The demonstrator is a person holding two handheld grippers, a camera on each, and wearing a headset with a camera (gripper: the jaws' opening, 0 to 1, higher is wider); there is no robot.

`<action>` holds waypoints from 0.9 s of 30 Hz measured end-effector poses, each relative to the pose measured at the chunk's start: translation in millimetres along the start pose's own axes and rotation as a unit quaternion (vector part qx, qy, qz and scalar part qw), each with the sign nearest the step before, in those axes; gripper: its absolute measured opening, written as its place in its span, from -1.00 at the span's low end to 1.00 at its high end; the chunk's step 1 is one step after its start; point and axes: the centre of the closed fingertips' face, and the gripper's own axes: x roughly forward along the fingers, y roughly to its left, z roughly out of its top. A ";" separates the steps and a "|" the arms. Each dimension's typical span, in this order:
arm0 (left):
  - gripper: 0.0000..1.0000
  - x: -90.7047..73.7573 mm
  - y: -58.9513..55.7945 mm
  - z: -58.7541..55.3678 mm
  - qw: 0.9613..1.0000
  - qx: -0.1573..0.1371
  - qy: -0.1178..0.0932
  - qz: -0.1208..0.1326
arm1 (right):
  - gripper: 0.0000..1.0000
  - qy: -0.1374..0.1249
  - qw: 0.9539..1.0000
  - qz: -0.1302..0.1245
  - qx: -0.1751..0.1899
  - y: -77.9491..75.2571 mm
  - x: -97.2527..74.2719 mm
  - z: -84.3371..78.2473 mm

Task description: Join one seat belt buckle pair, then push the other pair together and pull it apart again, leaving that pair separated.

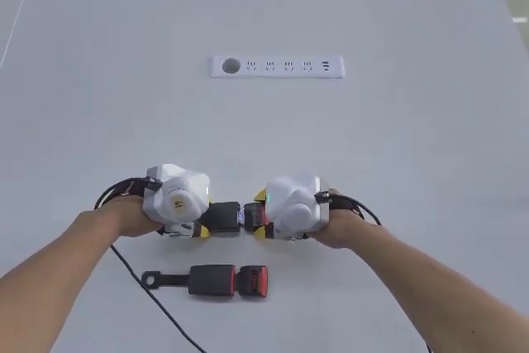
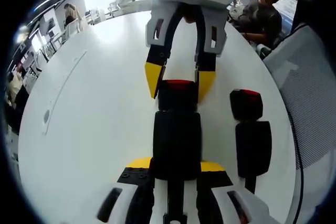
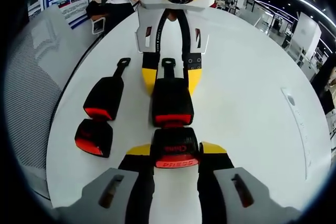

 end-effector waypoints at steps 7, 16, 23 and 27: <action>-0.41 0.4 0.0 0.3 1.000 -0.002 0.004 -0.001 | -0.44 0.004 1.000 0.000 0.001 0.0 1.0 -0.3; -0.41 0.3 -0.2 0.1 1.000 -0.009 -0.001 0.003 | -0.44 0.008 1.000 -0.004 0.002 0.5 2.3 2.0; -0.41 0.4 0.0 -0.1 1.000 -0.010 -0.002 0.004 | -0.44 0.012 1.000 -0.004 0.000 0.6 3.5 3.4; -0.41 0.8 -0.2 0.5 1.000 -0.006 0.001 0.003 | -0.43 0.012 1.000 -0.003 -0.001 0.5 3.5 3.5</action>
